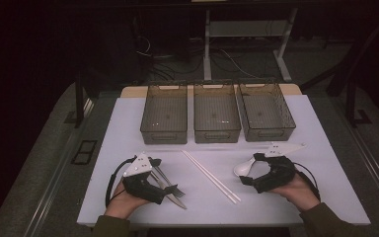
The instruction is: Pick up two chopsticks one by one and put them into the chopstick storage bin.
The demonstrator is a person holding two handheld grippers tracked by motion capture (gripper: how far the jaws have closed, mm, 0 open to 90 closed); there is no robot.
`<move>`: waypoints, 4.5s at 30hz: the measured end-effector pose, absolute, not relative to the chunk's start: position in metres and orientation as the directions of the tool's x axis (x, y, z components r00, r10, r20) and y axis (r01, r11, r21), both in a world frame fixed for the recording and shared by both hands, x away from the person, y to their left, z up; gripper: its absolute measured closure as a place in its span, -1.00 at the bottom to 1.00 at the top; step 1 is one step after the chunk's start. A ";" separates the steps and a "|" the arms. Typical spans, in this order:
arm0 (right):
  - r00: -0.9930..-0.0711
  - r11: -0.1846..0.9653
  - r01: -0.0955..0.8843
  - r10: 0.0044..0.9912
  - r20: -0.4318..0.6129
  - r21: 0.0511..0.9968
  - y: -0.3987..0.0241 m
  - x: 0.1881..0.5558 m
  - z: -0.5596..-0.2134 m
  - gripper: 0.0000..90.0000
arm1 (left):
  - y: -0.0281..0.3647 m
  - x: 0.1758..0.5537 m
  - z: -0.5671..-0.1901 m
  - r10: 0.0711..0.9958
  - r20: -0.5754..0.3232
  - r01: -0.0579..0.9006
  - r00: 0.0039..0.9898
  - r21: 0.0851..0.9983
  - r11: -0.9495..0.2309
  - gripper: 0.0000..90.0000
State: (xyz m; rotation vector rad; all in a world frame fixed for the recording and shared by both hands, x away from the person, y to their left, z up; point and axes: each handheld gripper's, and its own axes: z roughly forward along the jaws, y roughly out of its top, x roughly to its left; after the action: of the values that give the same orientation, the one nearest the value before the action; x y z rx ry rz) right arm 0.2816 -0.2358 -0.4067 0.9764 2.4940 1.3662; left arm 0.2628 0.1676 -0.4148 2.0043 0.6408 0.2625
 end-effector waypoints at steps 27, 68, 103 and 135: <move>-0.834 0.493 0.466 0.523 0.178 0.735 -0.188 0.283 -0.417 0.20 | 0.169 0.263 -0.416 0.540 -0.088 0.336 0.837 0.862 -0.380 -1.00; -0.822 0.607 0.479 0.564 0.081 0.634 -0.168 0.276 -0.443 0.81 | 0.170 0.264 -0.417 0.537 -0.090 0.340 0.839 0.858 -0.386 -1.00; -0.776 0.559 0.506 0.628 0.064 0.656 -0.178 0.271 -0.430 0.87 | 0.169 0.264 -0.418 0.533 -0.091 0.339 0.841 0.857 -0.389 -1.00; -0.782 0.459 0.496 0.606 0.149 0.737 -0.206 0.266 -0.400 0.87 | 0.173 0.267 -0.421 0.534 -0.090 0.334 0.840 0.862 -0.380 -1.00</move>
State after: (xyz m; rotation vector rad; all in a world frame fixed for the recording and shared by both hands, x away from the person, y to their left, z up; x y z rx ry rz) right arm 0.2664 -0.2062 -0.3999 0.9750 2.5661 1.2270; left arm 0.2669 0.1727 -0.4214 2.0024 0.6397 0.2479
